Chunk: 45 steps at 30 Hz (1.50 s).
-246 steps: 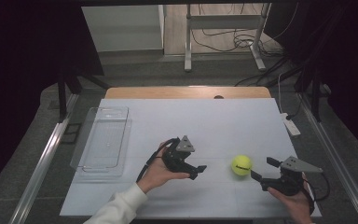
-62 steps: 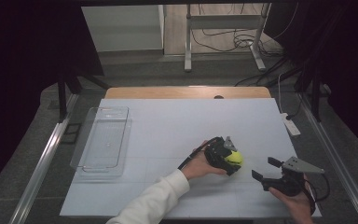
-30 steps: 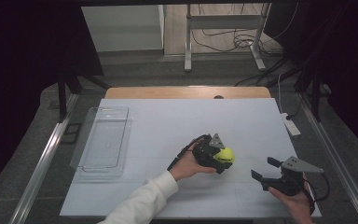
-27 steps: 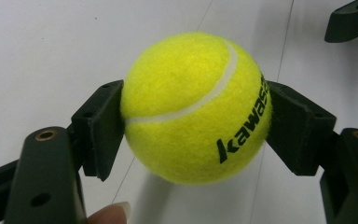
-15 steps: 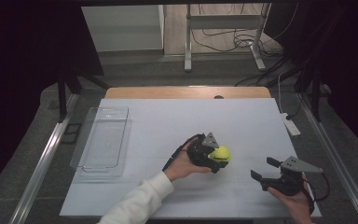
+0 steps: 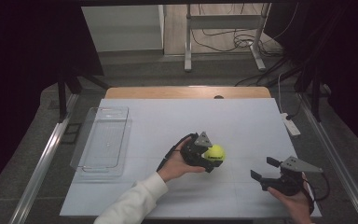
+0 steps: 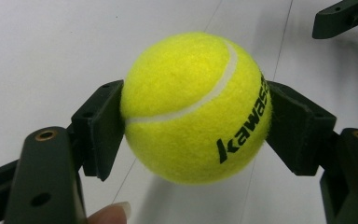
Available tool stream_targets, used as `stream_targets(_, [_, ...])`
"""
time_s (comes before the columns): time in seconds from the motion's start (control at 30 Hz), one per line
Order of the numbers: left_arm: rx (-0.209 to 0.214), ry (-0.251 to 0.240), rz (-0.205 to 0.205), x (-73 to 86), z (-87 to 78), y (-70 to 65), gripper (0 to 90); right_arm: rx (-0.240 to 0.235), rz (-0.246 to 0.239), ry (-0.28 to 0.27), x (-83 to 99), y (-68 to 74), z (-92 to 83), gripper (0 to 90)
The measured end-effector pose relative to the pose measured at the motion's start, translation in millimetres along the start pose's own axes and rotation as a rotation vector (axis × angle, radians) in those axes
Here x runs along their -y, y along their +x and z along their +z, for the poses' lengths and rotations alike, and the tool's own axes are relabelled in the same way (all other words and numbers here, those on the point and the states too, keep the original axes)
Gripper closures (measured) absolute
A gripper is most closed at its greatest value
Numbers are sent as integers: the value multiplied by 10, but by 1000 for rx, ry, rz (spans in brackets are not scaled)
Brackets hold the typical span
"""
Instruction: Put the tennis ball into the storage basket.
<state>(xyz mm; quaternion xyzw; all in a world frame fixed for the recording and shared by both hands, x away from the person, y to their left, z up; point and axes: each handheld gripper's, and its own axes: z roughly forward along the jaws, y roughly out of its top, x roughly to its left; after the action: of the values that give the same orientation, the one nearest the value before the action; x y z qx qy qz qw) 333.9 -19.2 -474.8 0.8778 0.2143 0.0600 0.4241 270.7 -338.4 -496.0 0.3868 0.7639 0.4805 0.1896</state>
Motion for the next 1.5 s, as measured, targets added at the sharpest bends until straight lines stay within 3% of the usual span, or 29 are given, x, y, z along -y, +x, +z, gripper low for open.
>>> stream_targets(0.43, [-6, -18, 6, 33, -110, -5, 265, 2, 2, 0, 4, -6, -4, 116])
stream_targets(1.0, [-37, -53, 7, 140, -393, 2, 265, -1, 1, 2, -2, 6, 5, 116])
stream_targets(1.5, [-49, -52, 2, 226, -482, 41, 265, 3, -1, 6, 1, 3, 7, 116])
